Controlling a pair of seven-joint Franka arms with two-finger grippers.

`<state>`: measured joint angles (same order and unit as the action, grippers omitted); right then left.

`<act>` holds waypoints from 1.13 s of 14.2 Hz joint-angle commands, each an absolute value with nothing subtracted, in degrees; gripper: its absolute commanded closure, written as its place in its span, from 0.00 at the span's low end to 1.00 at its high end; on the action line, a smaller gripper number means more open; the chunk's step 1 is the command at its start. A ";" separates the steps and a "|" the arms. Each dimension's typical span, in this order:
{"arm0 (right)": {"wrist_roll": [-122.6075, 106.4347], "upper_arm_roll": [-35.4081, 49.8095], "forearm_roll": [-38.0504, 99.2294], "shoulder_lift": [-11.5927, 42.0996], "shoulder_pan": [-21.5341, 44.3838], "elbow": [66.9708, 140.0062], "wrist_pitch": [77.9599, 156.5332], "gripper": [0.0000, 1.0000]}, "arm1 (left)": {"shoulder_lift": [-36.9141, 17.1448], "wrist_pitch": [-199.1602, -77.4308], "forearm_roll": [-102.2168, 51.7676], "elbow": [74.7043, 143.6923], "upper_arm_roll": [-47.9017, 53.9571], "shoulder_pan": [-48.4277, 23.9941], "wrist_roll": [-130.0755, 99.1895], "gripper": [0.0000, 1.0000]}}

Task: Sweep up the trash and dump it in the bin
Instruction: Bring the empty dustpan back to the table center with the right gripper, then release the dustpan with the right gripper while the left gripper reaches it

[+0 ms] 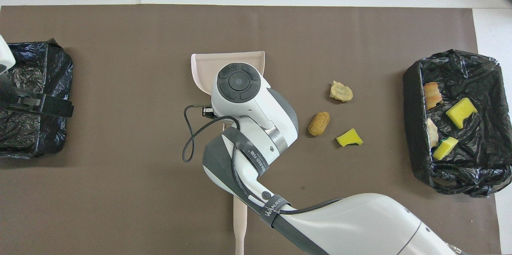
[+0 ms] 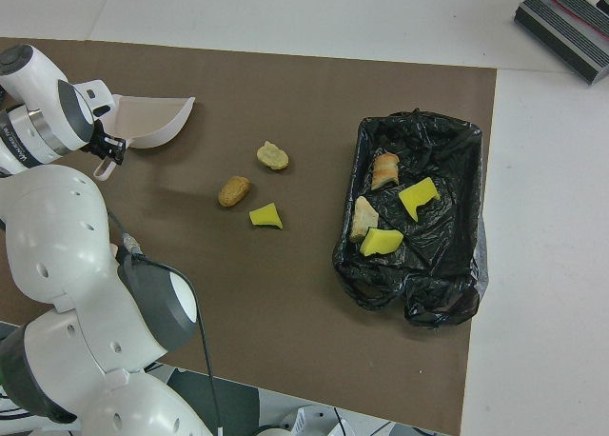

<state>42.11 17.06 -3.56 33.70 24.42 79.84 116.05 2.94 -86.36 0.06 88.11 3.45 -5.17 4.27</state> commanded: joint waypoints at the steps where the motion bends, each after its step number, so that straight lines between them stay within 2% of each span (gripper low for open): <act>1: 43.16 17.49 -2.90 32.87 23.73 82.87 118.47 1.00 | 2.73 -90.34 -1.49 90.08 3.78 -5.54 5.01 0.00; 4: 42.89 17.49 -3.51 33.14 23.82 84.63 119.97 0.99 | 2.29 -91.67 -1.49 89.91 4.13 -5.45 4.83 0.00; 5: 42.72 17.49 -3.95 33.05 23.82 84.55 119.54 0.83 | 2.20 -92.10 -1.49 89.91 4.13 -5.45 4.83 0.00; 6: 42.63 17.40 -4.13 32.96 23.99 84.29 118.92 0.53 | 2.02 -92.89 -1.49 89.83 4.13 -5.45 4.83 0.00; 7: 42.54 17.40 -4.65 32.78 23.99 84.29 118.22 0.32 | 1.93 -93.16 -1.49 89.91 4.13 -5.54 4.83 0.00; 8: 42.37 17.49 -5.44 32.52 23.91 84.29 117.60 0.00 | 1.59 -93.16 -1.49 89.74 4.13 -5.54 4.92 0.00; 12: 41.22 17.58 -4.49 28.31 23.82 85.16 112.78 0.00 | -1.22 -95.00 -1.32 89.12 4.31 -5.71 4.57 0.00; 16: 41.13 17.58 -0.11 15.51 24.08 95.94 107.41 0.00 | -6.75 -98.87 -0.70 88.16 4.40 -9.92 3.17 0.00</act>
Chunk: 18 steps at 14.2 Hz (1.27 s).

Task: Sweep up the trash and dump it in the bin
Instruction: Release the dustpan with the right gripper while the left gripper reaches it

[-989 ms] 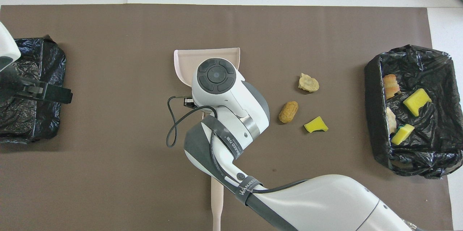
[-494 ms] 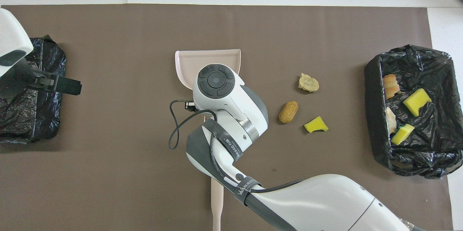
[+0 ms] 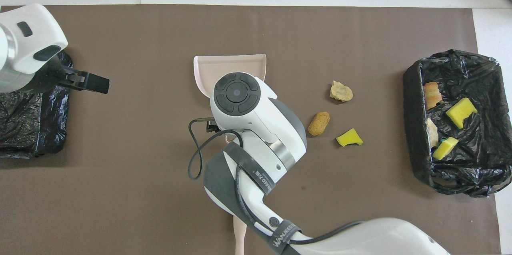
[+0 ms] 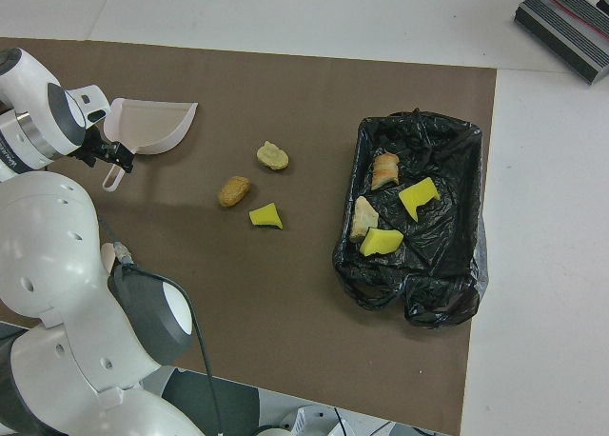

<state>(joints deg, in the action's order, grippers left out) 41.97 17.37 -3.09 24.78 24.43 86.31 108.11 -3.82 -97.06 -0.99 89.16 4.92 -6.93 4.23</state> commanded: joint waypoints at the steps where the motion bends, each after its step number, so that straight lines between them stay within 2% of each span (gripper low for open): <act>1: 41.13 17.58 1.65 11.90 24.34 99.02 105.92 0.00 | -7.72 -100.70 -0.62 88.24 4.48 -10.71 1.08 0.00; 4: 41.31 17.58 7.62 3.28 27.05 108.69 103.45 0.00 | -12.55 -106.59 -0.44 88.24 4.48 -16.33 -12.17 0.00; 7: 41.40 17.58 14.83 -4.63 30.48 120.55 107.12 0.00 | -17.03 -112.13 -0.44 89.12 4.48 -20.55 -23.60 0.00; 9: 41.31 17.58 18.09 -8.51 31.90 126.19 109.24 0.00 | -17.58 -114.33 -0.44 92.53 4.48 -23.19 -25.13 0.00; 14: 42.63 17.58 19.16 -7.74 37.17 131.22 115.92 0.00 | -19.60 -120.57 1.93 98.08 4.39 -29.78 -29.61 0.00; 18: 47.44 17.58 19.16 -3.17 41.04 132.27 124.25 0.00 | -22.32 -122.78 2.89 99.23 4.39 -31.82 -33.39 0.00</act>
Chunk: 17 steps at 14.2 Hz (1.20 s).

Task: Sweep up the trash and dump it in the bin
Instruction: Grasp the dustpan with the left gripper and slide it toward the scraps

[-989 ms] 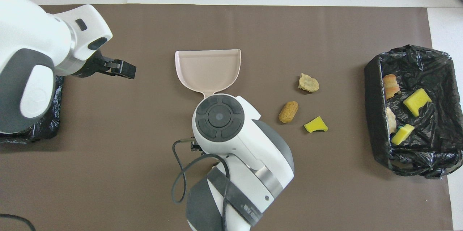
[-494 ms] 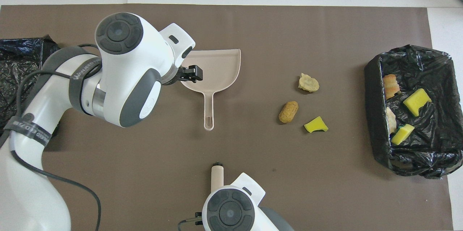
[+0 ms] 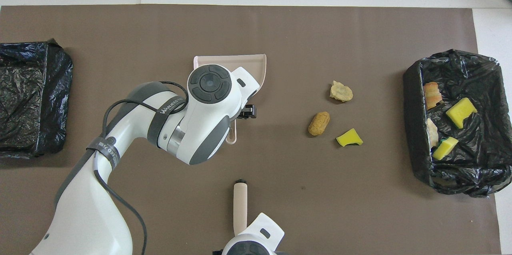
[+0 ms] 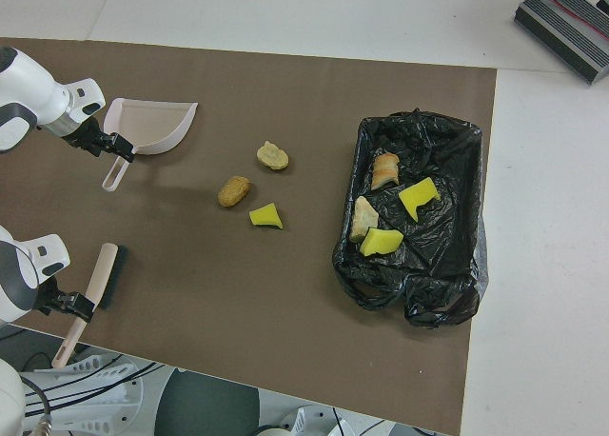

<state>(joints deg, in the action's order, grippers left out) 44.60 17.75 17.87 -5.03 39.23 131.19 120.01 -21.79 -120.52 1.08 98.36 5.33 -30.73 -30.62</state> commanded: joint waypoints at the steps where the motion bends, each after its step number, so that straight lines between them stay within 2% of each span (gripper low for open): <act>1: 48.16 17.58 19.16 -2.82 41.39 132.88 125.50 0.00 | -22.41 -122.87 3.86 99.49 4.39 -31.82 -33.49 0.00; 2: 48.43 17.58 19.16 -2.81 41.40 133.67 125.59 0.00 | -22.33 -122.87 4.04 99.75 4.39 -31.73 -33.40 0.03; 3: 48.51 17.58 19.16 -2.90 41.48 134.46 125.77 0.00 | -22.32 -122.78 4.04 99.84 4.39 -31.73 -33.40 0.13; 4: 49.04 17.58 19.16 -2.90 42.44 135.08 126.12 0.00 | -22.32 -122.52 4.04 100.02 4.39 -31.64 -33.40 0.30; 5: 50.17 17.58 19.16 -2.90 42.97 135.78 126.73 0.00 | -22.24 -122.87 4.04 100.80 4.39 -31.73 -33.40 0.53; 8: 51.59 17.58 19.16 -2.90 43.15 135.88 127.09 0.00 | -21.97 -122.70 4.13 100.73 4.31 -31.38 -32.70 0.97; 10: 51.59 17.67 19.16 -2.90 43.15 135.79 127.09 0.02 | -20.31 -122.09 4.13 100.11 3.87 -30.15 -29.12 1.00; 11: 51.50 17.58 19.16 -2.81 43.15 135.79 127.09 0.08 | -18.82 -121.65 4.13 100.11 3.69 -29.71 -26.22 1.00; 12: 51.42 17.58 19.16 -2.90 43.15 135.79 127.09 0.20 | -17.50 -120.42 4.13 100.19 3.43 -28.58 -22.62 1.00; 13: 51.33 17.58 19.16 -2.81 43.15 135.79 127.09 0.36 | -16.01 -117.45 4.22 100.20 3.43 -28.22 -17.28 1.00; 16: 51.24 17.58 19.16 -2.81 43.15 135.70 127.09 0.96 | -11.00 -109.10 7.28 102.12 3.34 -26.55 1.70 1.00; 17: 51.68 17.58 19.16 -2.73 43.15 135.53 127.00 1.00 | -10.20 -108.20 10.17 103.09 3.43 -26.54 7.15 1.00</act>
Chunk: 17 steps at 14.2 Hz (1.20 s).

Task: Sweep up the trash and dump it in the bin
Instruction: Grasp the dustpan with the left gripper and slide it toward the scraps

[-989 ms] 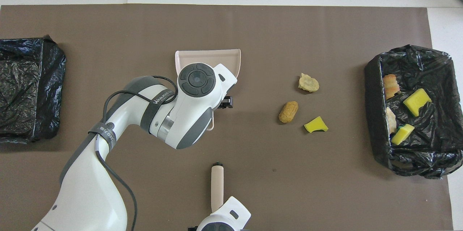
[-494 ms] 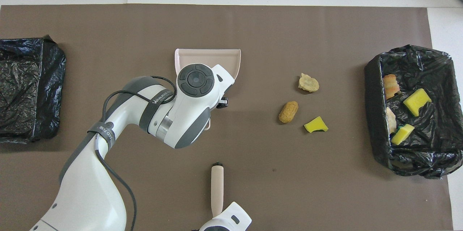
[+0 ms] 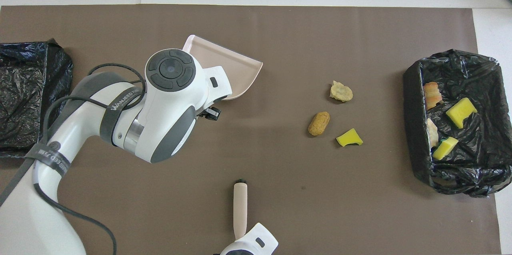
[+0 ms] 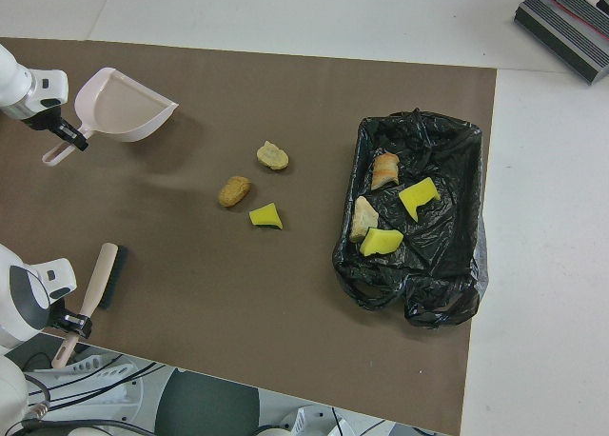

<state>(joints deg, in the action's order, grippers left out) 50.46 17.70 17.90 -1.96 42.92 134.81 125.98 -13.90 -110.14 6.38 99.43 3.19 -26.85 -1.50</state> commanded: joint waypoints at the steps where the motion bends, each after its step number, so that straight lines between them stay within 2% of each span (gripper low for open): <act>1: 52.38 17.58 19.16 -2.29 43.15 135.18 127.00 1.00 | -9.50 -108.89 10.89 104.75 3.43 -26.54 11.38 1.00; 5: 51.77 17.40 18.90 -0.18 42.63 131.49 125.60 1.00 | -9.23 -112.05 11.34 106.78 3.43 -26.19 23.20 1.00; 8: 50.20 16.79 18.28 -2.80 41.49 130.87 120.26 1.00 | -10.02 -117.92 18.44 108.45 3.69 -27.07 35.37 1.00; 11: 45.29 16.79 18.28 -9.47 36.49 130.96 110.35 1.00 | -10.89 -120.23 18.46 110.21 3.87 -28.73 39.81 1.00; 14: 37.20 16.70 16.19 -15.45 28.77 131.04 99.61 1.00 | -11.16 -119.01 18.46 110.21 4.22 -29.79 40.87 1.00; 17: 32.01 16.79 6.27 -16.00 22.08 131.31 96.50 1.00 | -13.08 -118.56 18.46 109.78 4.22 -32.33 41.05 1.00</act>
